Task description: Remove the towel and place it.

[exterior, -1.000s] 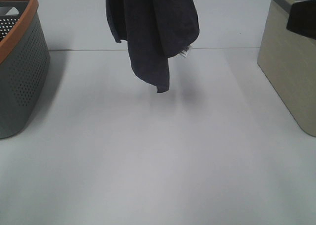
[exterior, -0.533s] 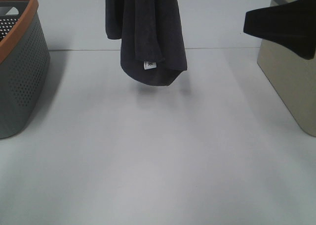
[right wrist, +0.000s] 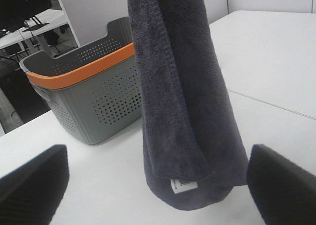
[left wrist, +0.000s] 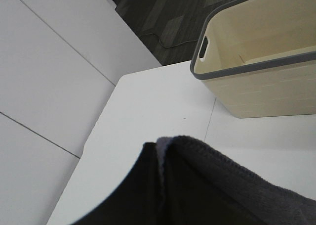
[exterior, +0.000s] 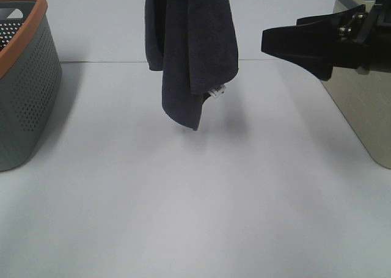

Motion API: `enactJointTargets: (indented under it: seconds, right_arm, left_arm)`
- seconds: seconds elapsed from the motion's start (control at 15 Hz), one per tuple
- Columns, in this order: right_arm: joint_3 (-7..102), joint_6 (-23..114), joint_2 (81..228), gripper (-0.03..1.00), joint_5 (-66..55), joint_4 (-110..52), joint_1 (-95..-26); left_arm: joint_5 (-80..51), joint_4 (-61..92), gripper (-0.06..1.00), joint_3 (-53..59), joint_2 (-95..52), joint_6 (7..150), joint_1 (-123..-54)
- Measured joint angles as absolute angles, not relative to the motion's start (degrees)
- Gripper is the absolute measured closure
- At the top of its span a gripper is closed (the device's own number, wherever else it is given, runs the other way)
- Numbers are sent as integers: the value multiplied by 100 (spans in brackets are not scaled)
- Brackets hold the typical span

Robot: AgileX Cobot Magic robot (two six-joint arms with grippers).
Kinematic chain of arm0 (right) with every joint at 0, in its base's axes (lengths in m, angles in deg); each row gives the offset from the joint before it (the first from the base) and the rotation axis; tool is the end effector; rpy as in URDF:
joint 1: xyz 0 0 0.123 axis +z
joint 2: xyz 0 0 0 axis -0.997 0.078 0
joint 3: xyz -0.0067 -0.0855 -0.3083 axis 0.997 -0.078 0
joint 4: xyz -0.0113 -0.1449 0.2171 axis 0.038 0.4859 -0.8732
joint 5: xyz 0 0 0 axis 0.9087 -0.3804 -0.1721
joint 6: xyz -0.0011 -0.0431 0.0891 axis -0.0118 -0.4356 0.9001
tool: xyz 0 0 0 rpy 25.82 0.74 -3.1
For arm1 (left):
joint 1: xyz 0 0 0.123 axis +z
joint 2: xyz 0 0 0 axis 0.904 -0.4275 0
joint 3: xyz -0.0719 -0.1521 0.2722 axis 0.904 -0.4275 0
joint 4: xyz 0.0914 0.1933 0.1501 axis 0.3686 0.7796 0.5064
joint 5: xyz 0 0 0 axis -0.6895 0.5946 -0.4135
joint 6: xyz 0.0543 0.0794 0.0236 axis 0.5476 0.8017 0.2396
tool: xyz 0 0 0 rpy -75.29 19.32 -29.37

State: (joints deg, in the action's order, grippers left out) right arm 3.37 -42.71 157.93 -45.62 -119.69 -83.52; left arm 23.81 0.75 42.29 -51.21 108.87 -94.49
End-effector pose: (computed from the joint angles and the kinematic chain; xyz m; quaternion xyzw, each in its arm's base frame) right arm 0.2448 0.0827 0.2794 -0.2830 0.7488 0.3221 0.5055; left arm 0.3584 -0.2413 0.5116 0.5461 0.5858 -0.0625 0.5955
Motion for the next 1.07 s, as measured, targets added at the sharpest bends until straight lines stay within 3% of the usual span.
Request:
enactJointTargets:
  seconds: [0.27, 0.53, 0.8, 1.07]
  right_arm:
    - [973, -4386, 16710, 2, -4826, -12038, -8329]
    - [1265, -4815, 17437, 3, -4654, -12049, -7693]
    - [1425, -5068, 17661, 3, -4006, -12049, -7436]
    - [1448, -4873, 17661, 9, -4579, -12055, -7424]
  left_arm:
    - [2381, 69, 94, 4229, -5121, 11001, -9523]
    - [2370, 58, 94, 4229, -5121, 11007, -9523]
    - [2427, 58, 94, 4229, -5121, 11001, -9523]
    - [2427, 58, 94, 4229, -5121, 11001, -9523]
